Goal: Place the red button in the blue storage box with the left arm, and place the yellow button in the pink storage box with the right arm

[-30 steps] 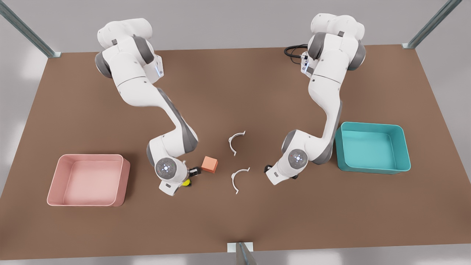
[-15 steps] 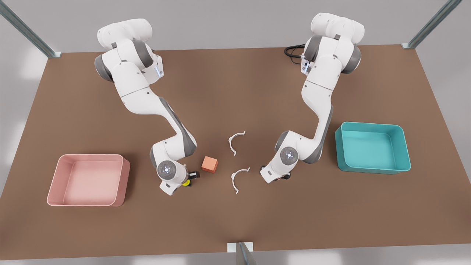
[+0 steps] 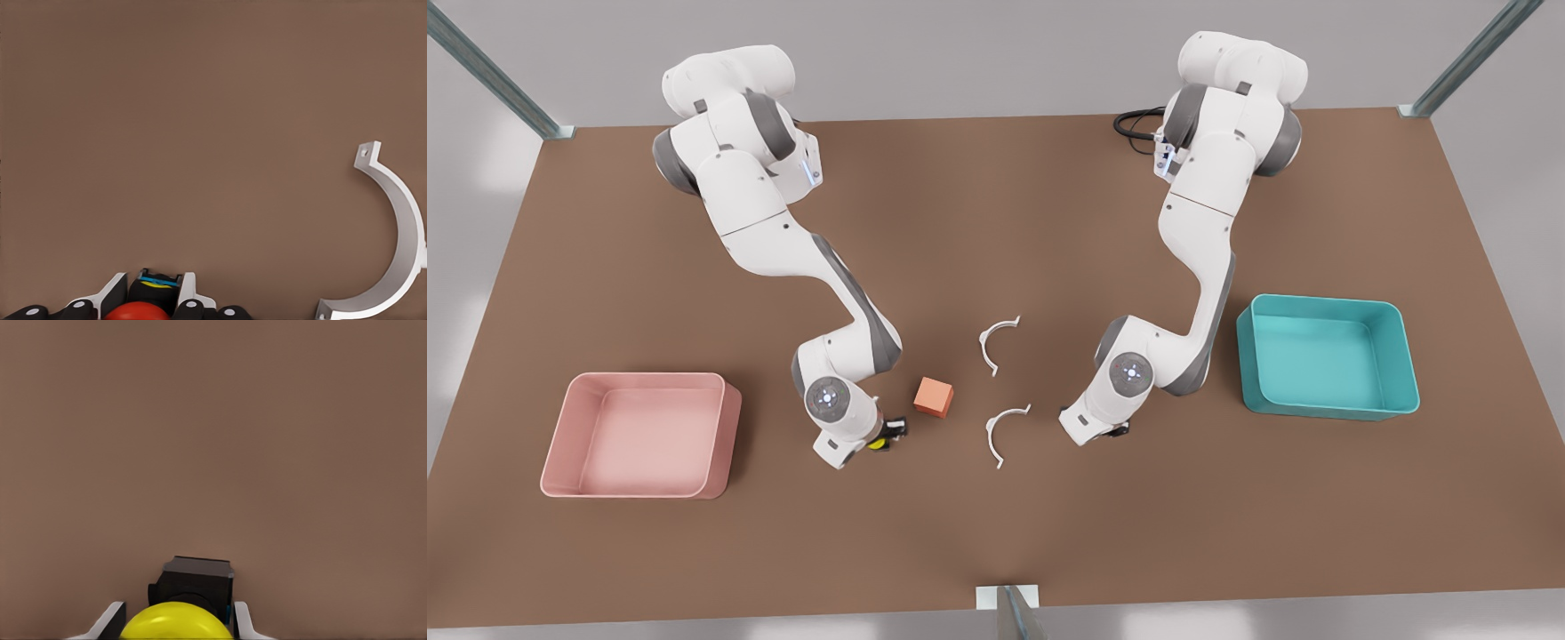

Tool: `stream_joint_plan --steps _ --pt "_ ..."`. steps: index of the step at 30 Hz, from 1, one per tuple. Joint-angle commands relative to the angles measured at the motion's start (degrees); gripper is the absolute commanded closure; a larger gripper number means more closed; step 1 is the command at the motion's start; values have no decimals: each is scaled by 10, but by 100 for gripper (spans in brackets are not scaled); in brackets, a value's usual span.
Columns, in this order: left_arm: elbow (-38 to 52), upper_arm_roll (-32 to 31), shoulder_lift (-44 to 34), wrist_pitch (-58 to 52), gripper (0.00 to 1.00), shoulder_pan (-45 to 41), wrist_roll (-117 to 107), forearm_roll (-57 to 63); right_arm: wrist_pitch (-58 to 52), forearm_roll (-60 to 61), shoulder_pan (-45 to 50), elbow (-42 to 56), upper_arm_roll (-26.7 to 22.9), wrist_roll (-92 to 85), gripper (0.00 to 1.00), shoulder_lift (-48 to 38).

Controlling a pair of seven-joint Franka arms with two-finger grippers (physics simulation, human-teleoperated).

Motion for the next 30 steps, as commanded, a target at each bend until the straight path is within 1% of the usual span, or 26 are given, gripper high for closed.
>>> stream_joint_plan --steps 1,3,6,8,9,11,12,16,19,20,22,25,29,30 --pt "-1 5 -13 -20 49 -1 -10 -1 16 0 -4 -7 1 9 31 -3" --pt "-23 10 -75 -78 49 2 -8 -1 29 0 -7 -20 4 8 32 -5" --pt "-137 17 -198 -79 49 25 -6 -1 29 0 -6 -21 4 8 43 -8" --pt "-198 17 -263 -87 49 56 32 -1 27 0 -6 -21 4 9 50 -12" --pt "-214 17 -286 -103 49 74 61 -1 27 -1 -5 -20 4 8 55 -13" --pt "-262 17 -337 -114 49 120 141 -2 24 -1 1 -15 4 13 55 -30" --pt "-274 16 -350 -115 49 146 182 -2 21 -2 -4 -15 4 7 55 -43" --pt "-276 16 -351 -136 49 263 407 -20 -70 -1 -32 -18 3 -41 55 -113" --pt "-276 16 -349 -187 49 324 501 -21 -106 -2 -52 -34 2 -65 54 -156" --pt "-276 17 -349 -199 49 331 520 -21 -109 -3 -57 -56 2 -68 54 -178" --pt "-277 26 -343 -215 49 350 547 -20 -131 -3 -87 -65 3 -115 54 -196" --pt "-272 26 -288 -195 49 382 581 -18 -133 -3 -135 -102 3 -186 54 -223" --pt "-272 59 -244 -184 49 382 602 -18 -132 -1 -206 -131 5 -288 53 -249" --pt "-272 60 -242 -184 14 382 610 -18 -134 -1 -214 -130 4 -304 53 -249"
